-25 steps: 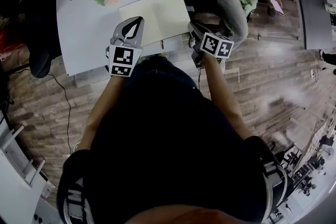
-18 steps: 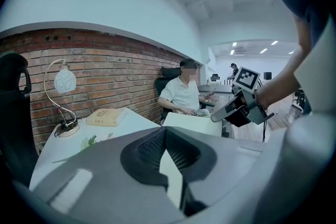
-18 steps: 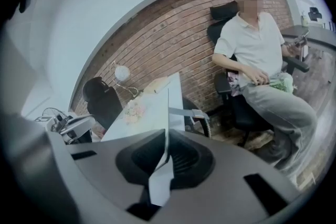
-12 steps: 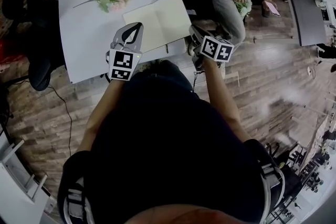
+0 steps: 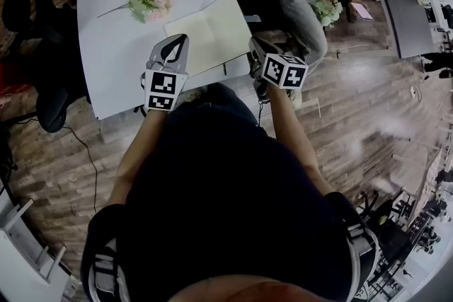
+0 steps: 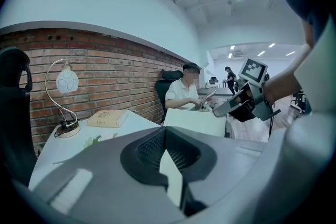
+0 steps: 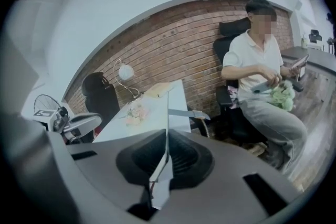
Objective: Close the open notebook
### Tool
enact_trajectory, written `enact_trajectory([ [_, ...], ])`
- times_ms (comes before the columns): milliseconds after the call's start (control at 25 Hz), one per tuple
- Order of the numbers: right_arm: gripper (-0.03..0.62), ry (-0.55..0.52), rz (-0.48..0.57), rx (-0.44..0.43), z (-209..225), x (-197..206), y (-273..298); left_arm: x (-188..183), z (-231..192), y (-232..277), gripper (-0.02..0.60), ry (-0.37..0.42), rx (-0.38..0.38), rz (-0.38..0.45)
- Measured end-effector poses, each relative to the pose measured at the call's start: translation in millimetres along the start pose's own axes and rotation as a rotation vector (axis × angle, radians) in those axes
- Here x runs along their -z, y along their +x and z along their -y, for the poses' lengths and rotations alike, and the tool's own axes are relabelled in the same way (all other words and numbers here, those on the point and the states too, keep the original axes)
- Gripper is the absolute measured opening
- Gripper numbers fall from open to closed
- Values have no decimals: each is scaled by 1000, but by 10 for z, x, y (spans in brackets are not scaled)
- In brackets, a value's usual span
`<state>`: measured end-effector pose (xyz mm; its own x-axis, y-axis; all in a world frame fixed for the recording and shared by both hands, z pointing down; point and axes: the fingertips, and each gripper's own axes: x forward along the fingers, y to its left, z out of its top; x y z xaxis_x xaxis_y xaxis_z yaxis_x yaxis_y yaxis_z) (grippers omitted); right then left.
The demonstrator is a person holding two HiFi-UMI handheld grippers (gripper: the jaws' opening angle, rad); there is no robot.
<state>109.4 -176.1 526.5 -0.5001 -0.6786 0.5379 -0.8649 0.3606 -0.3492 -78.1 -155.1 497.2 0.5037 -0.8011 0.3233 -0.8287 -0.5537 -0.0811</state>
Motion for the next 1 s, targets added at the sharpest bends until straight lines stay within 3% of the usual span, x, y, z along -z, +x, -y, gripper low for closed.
enact_trajectory([
  [1000, 20, -140, -6, 4, -476, -28, -54, 37, -56, -102, 6, -10, -40, 1],
])
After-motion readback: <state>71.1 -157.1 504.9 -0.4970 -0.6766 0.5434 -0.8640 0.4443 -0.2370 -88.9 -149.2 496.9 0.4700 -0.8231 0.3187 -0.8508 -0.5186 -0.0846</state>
